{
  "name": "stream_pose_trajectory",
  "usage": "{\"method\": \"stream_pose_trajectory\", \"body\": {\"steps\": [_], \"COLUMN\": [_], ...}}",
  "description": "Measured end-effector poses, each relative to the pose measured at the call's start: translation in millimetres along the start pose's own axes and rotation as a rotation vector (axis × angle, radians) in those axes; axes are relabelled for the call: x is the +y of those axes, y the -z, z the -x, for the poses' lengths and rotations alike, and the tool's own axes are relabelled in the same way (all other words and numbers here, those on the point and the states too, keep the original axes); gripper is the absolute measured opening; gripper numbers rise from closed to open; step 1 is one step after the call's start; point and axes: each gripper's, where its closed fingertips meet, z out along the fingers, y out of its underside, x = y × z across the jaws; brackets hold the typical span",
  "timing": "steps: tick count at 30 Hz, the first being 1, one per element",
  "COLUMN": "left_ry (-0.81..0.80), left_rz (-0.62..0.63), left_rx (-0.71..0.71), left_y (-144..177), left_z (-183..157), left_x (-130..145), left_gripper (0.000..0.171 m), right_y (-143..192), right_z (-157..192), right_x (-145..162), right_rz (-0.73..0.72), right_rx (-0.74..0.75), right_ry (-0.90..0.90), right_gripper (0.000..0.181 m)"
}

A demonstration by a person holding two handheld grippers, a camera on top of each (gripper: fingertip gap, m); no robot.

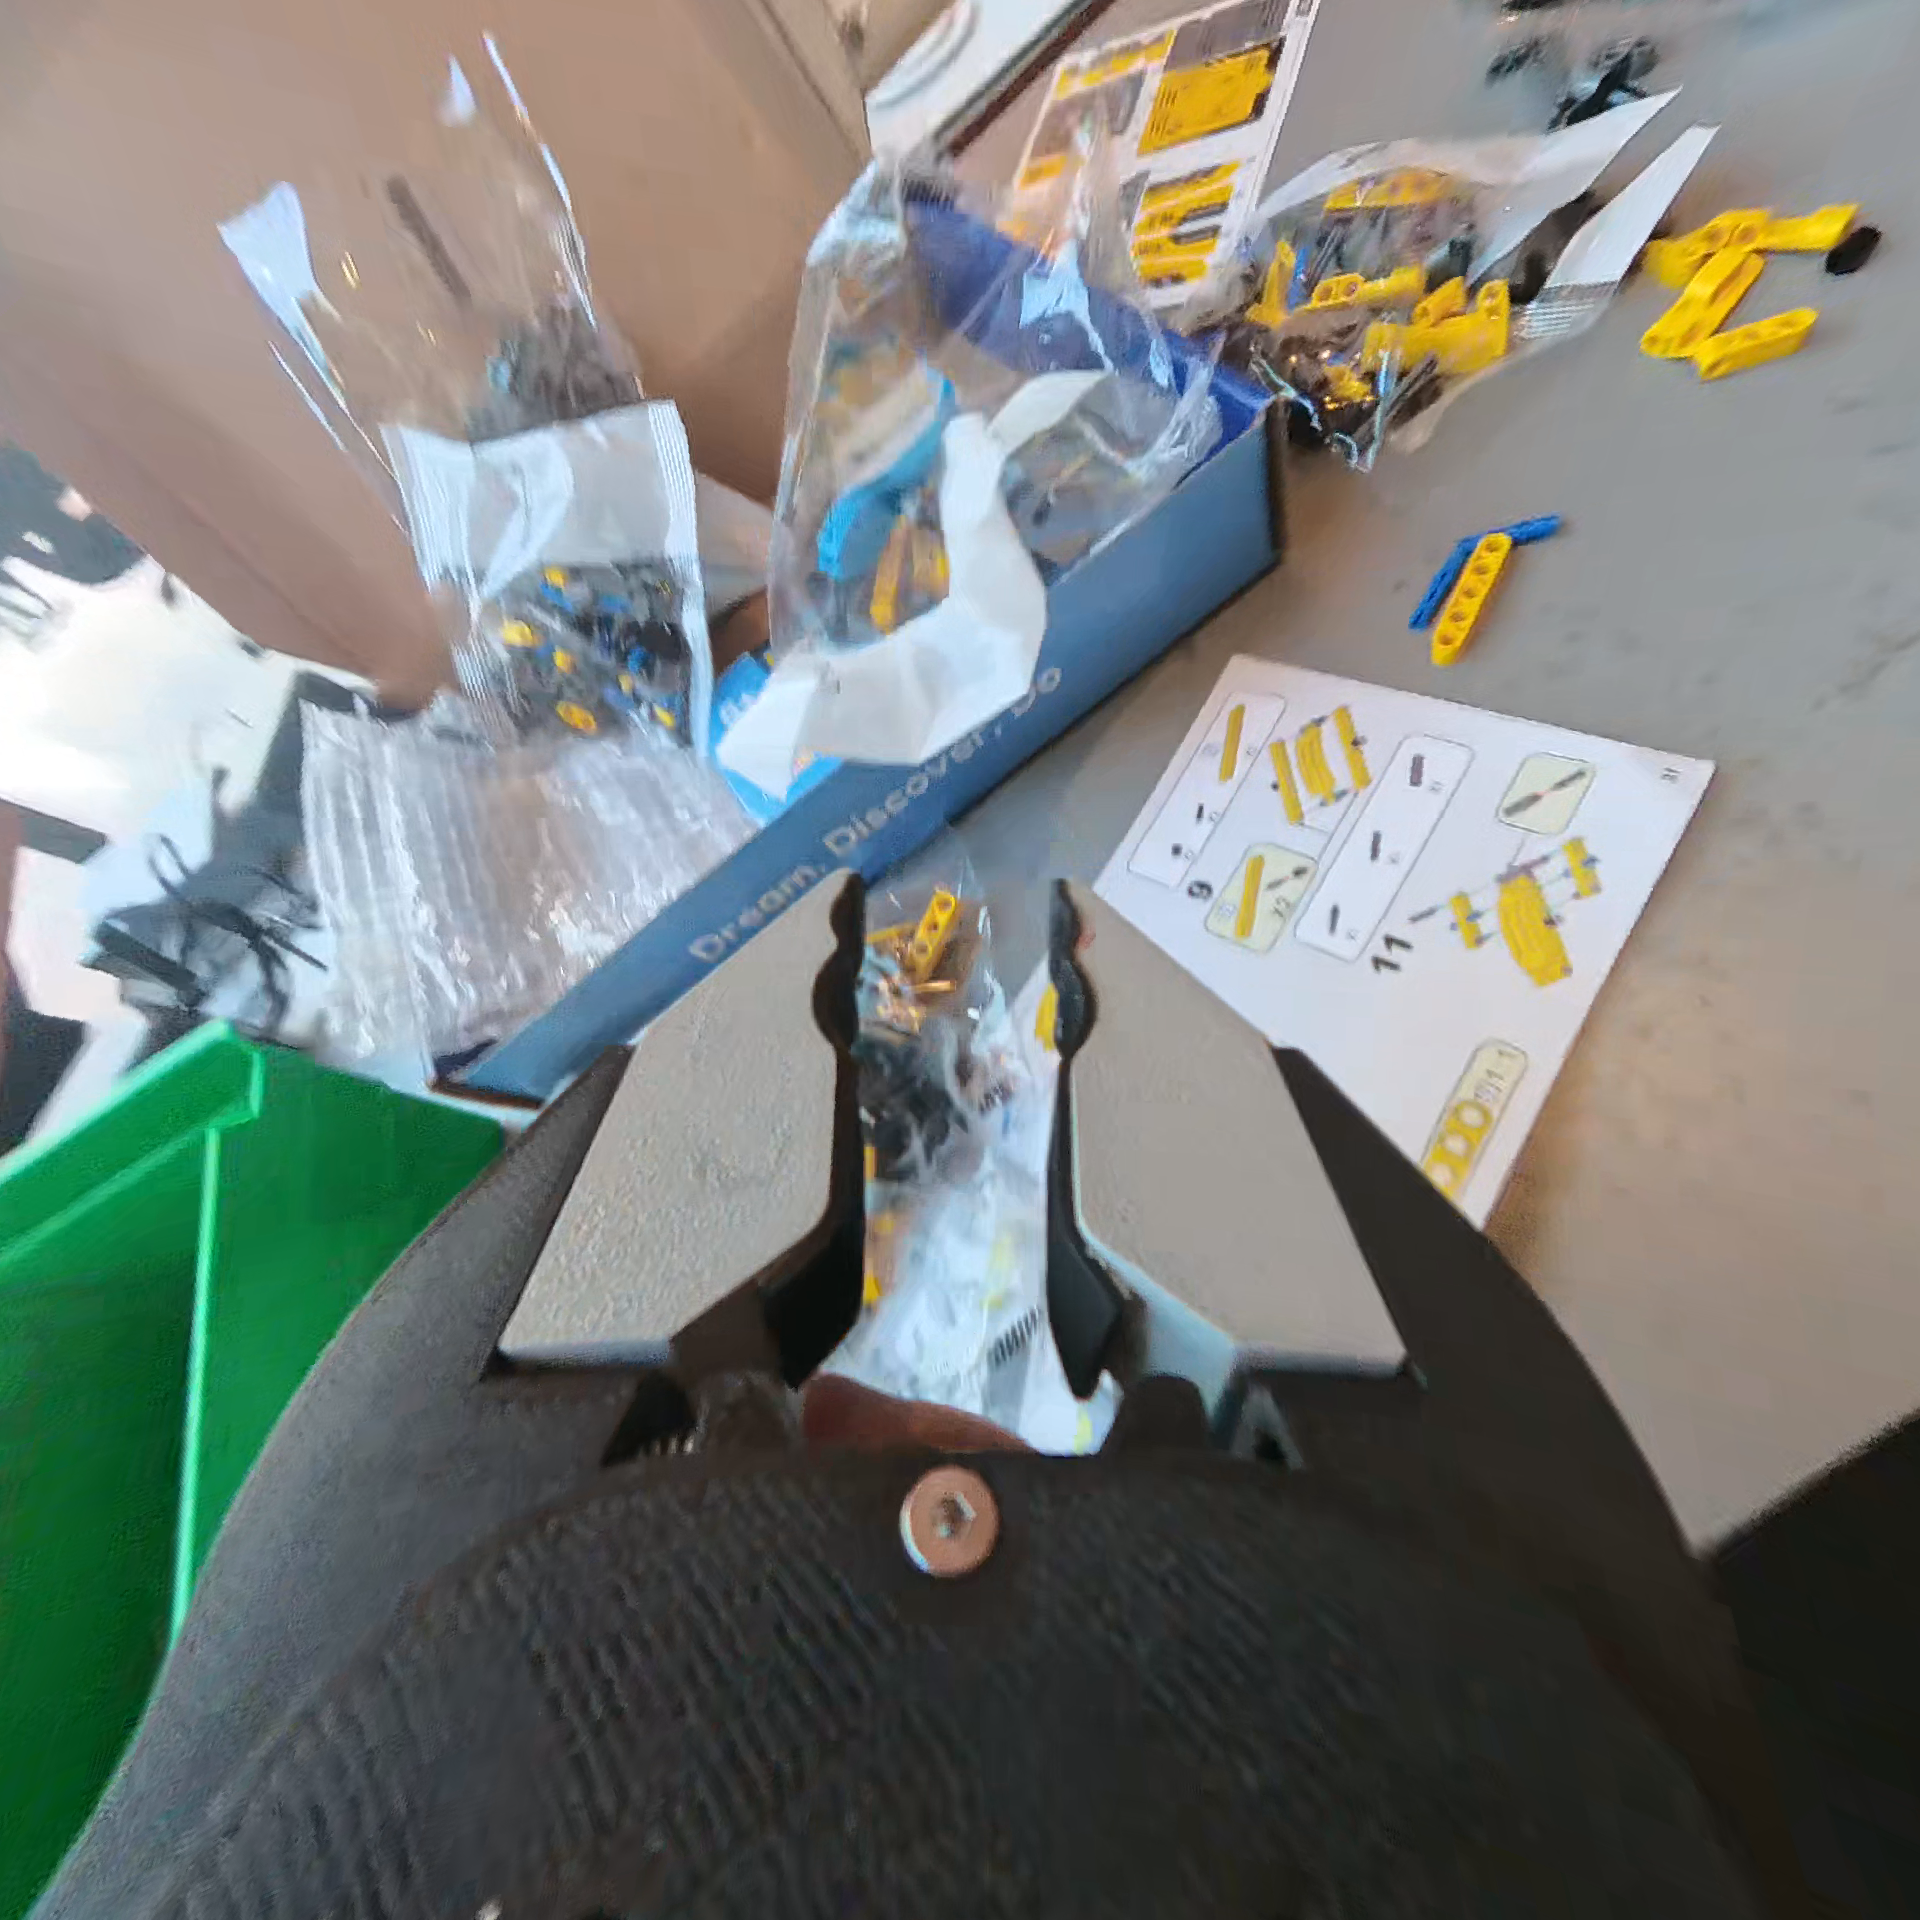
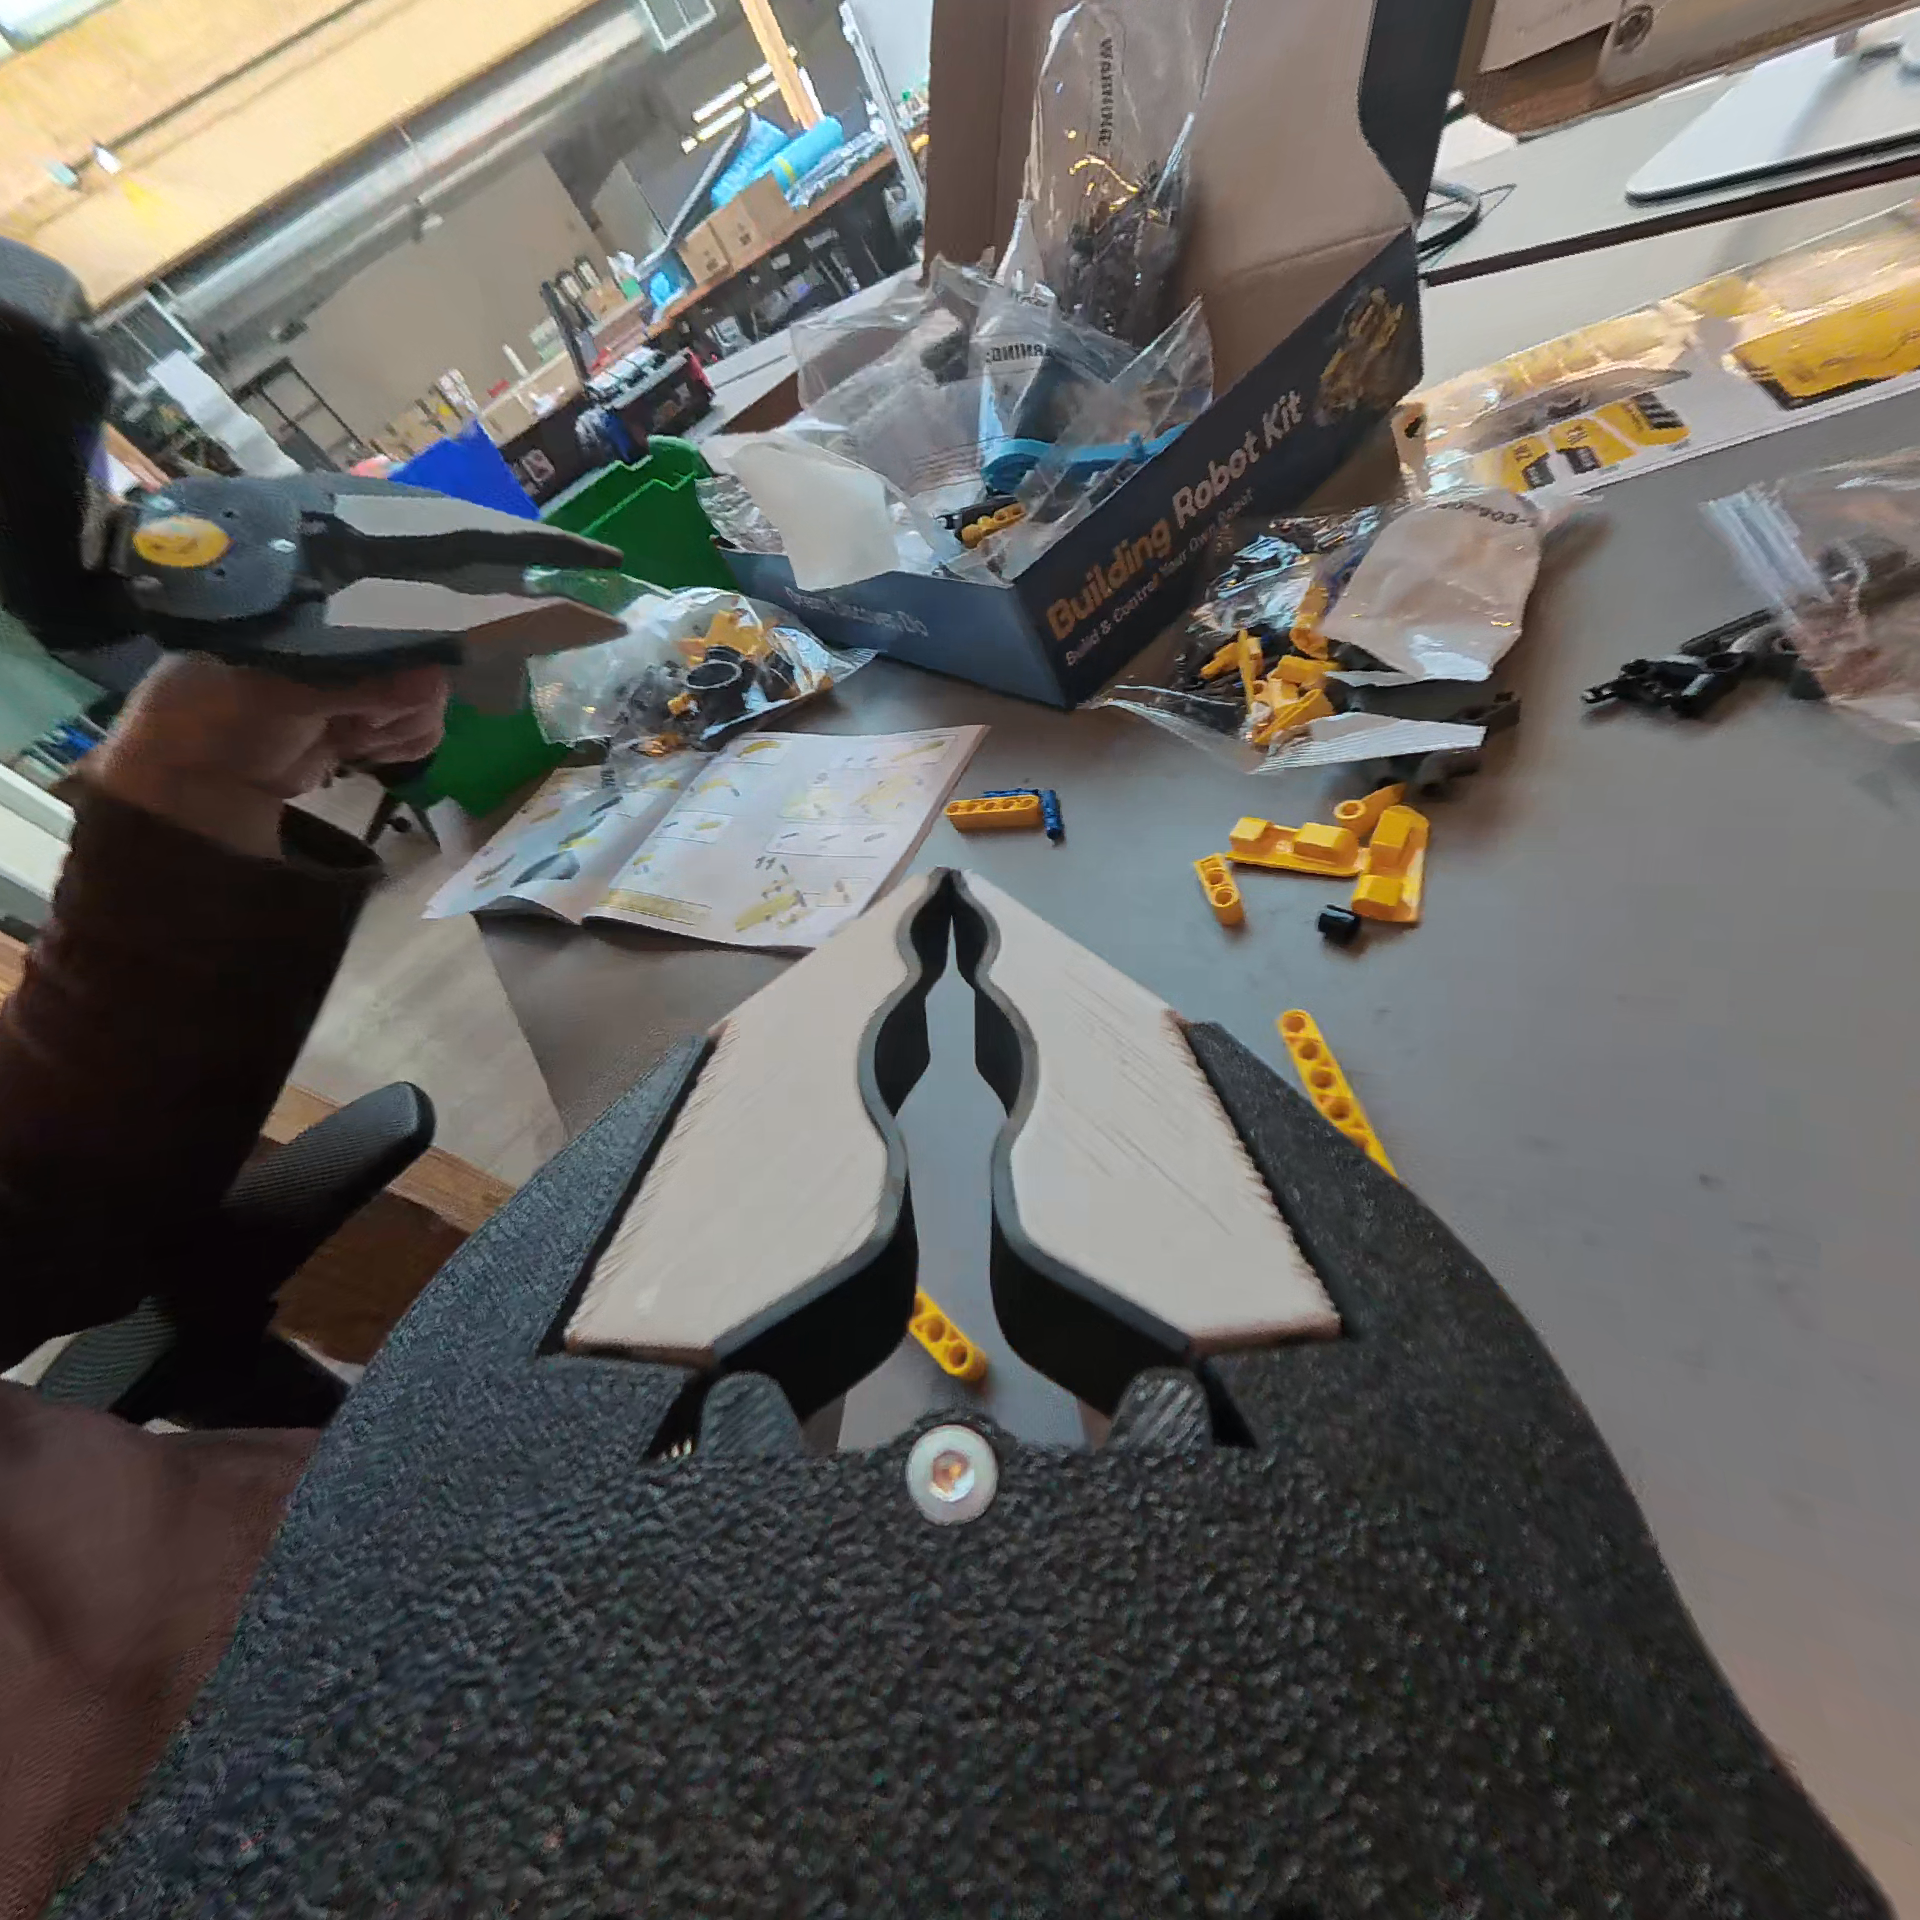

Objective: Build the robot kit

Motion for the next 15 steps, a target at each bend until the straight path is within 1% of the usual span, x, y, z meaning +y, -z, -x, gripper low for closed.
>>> {"method": "stream_pose_trajectory", "body": {"steps": [2, 4, 5, 7, 8, 9, 10, 12, 13, 15], "left_ry": [0.090, 0.161, 0.166, 0.149, 0.151, 0.164, 0.181, 0.200, 0.200, 0.184], "left_rz": [0.000, 0.014, 0.047, 0.109, 0.135, 0.158, 0.177, 0.206, 0.215, 0.213], "left_rx": [0.067, 0.119, 0.138, 0.128, 0.127, 0.140, 0.161, 0.178, 0.162, 0.148], "left_y": [11, 21, 24, 27, 27, 27, 27, 26, 25, 26], "left_z": [4, 5, 4, 6, 7, 7, 6, 6, 7, 7], "left_x": [5, 10, 17, 33, 41, 48, 55, 64, 67, 66], "left_gripper": [0.036, 0.048, 0.054, 0.062, 0.065, 0.068, 0.068, 0.069, 0.071, 0.071], "right_y": [11, 27, 37, 58, 69, 80, 89, 106, 115, 134], "right_z": [-15, -29, -35, -45, -50, -53, -53, -45, -41, -37], "right_x": [-5, -9, -10, 0, 8, 18, 29, 54, 68, 92], "right_rz": [0.019, 0.061, 0.093, 0.193, 0.250, 0.309, 0.362, 0.443, 0.476, 0.525], "right_rx": [0.049, 0.074, 0.092, 0.144, 0.180, 0.208, 0.214, 0.181, 0.166, 0.170], "right_ry": [0.021, 0.023, 0.041, 0.108, 0.152, 0.192, 0.218, 0.225, 0.224, 0.235], "right_gripper": [0.000, 0.007, 0.010, 0.019, 0.024, 0.025, 0.026, 0.028, 0.032, 0.048]}}
